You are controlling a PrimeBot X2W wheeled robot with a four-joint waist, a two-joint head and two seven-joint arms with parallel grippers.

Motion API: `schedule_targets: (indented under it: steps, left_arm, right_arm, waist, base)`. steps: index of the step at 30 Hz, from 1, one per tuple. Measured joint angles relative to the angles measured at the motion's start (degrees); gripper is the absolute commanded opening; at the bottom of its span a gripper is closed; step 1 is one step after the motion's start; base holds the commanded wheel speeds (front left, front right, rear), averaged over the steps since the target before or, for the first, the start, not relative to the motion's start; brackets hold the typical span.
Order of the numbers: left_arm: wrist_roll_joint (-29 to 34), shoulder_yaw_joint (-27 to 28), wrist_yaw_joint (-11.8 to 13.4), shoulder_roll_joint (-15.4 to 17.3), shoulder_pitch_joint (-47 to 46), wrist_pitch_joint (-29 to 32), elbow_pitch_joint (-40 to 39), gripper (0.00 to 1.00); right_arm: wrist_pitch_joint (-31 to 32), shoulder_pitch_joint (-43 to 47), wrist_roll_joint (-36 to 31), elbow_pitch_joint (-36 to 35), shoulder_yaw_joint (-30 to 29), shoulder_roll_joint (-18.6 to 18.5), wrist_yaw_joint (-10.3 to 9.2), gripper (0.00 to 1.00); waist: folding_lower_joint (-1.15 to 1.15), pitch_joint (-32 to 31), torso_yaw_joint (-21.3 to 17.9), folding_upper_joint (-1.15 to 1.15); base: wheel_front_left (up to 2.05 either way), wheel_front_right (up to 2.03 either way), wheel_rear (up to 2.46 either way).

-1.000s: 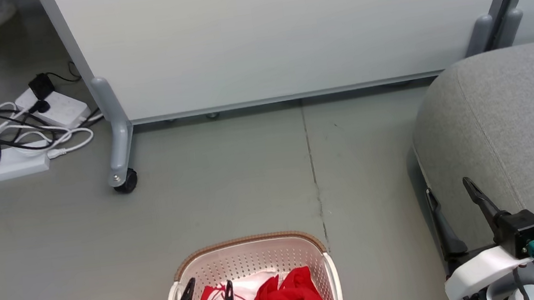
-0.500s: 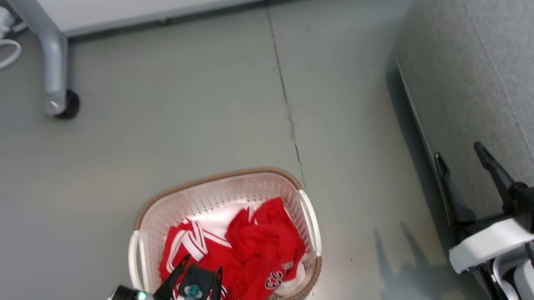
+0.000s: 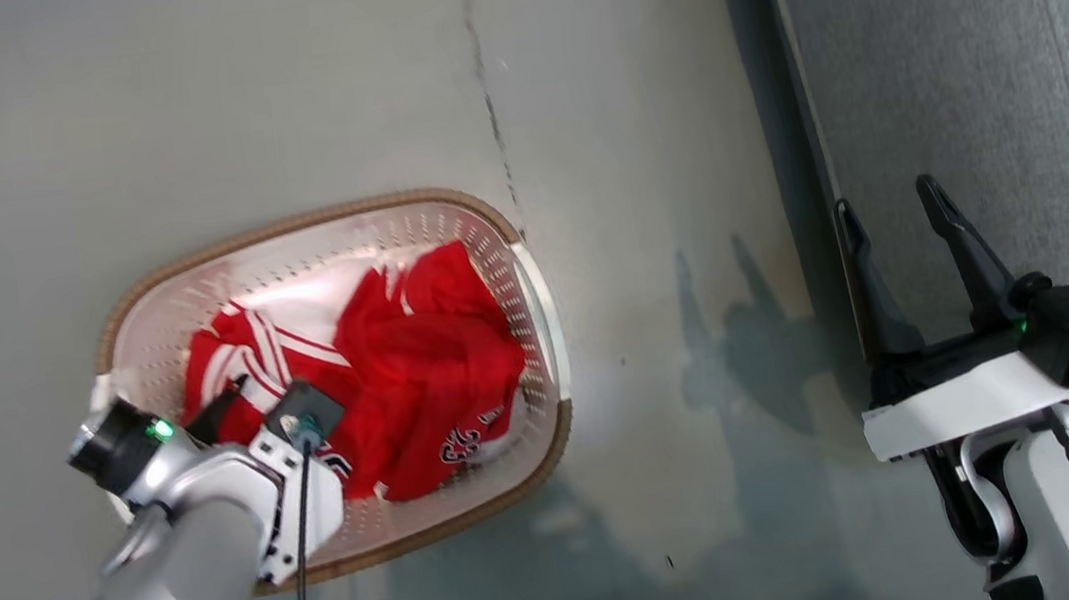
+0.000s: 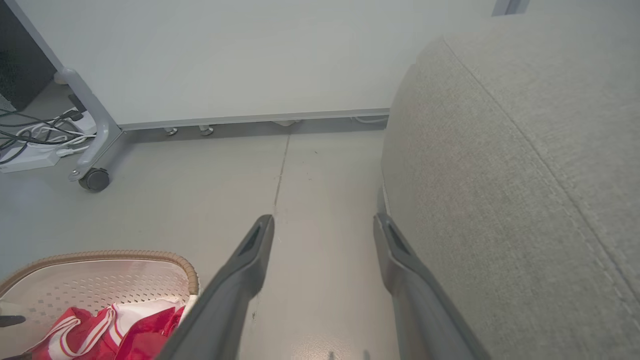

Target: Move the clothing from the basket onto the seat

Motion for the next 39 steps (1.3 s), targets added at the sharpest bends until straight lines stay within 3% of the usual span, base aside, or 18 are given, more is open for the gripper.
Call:
schedule_targets:
  steps: [6,16,25,35,36,37,39]
  left_arm:
    - [0.93,-1.66,-2.89,2.68,-4.66,5.82,0.7,1.0]
    - [2.93,-4.68,-4.95,6.56,-9.52,16.05,1.04,1.0]
    - [3.97,-6.69,-4.81,9.16,-11.21,20.13,1.04,1.0]
    - [3.81,-7.89,-4.11,9.04,-12.6,24.47,0.63,1.0]
    - [3.66,-7.87,-4.01,8.98,-12.65,24.81,0.58,0.45]
    - [3.49,-7.9,-4.04,8.94,-12.67,24.98,0.58,0.0]
    - [3.41,-8.26,-4.55,8.67,-12.67,24.53,0.74,0.0]
  right_arm:
    - [0.0,-1.88,2.43,-1.23,1.8,0.02,0.0,1.0]
    - [0.0,-2.66,7.1,-4.86,5.28,0.05,0.0,1.0]
    - [0.0,-2.94,10.85,-5.22,7.14,0.03,0.0,1.0]
    - [0.0,-2.32,10.42,-6.04,6.79,0.04,0.0,1.0]
    - [0.0,-2.26,10.42,-6.04,6.79,0.04,0.0,1.0]
    - [0.0,-2.26,10.42,-6.03,6.79,0.04,0.0,1.0]
    - [0.0,-2.27,10.42,-5.88,6.79,0.05,0.0,1.0]
  waist:
    - [0.0,6.83,-3.05,0.0]
    - [0.0,14.83,-7.69,0.0]
    - [0.0,18.83,-11.19,0.0]
    - [0.0,21.04,-11.6,0.0]
    - [0.0,21.08,-11.61,0.0]
    - [0.0,21.09,-11.63,0.0]
    - [0.0,21.06,-11.66,0.0]
  base:
    - [0.0,0.0,0.0]
    - [0.0,0.0,0.0]
    - [0.0,0.0,0.0]
    - [0.0,0.0,0.0]
    - [0.0,0.0,0.0]
    - [0.0,0.0,0.0]
    - [0.0,0.0,0.0]
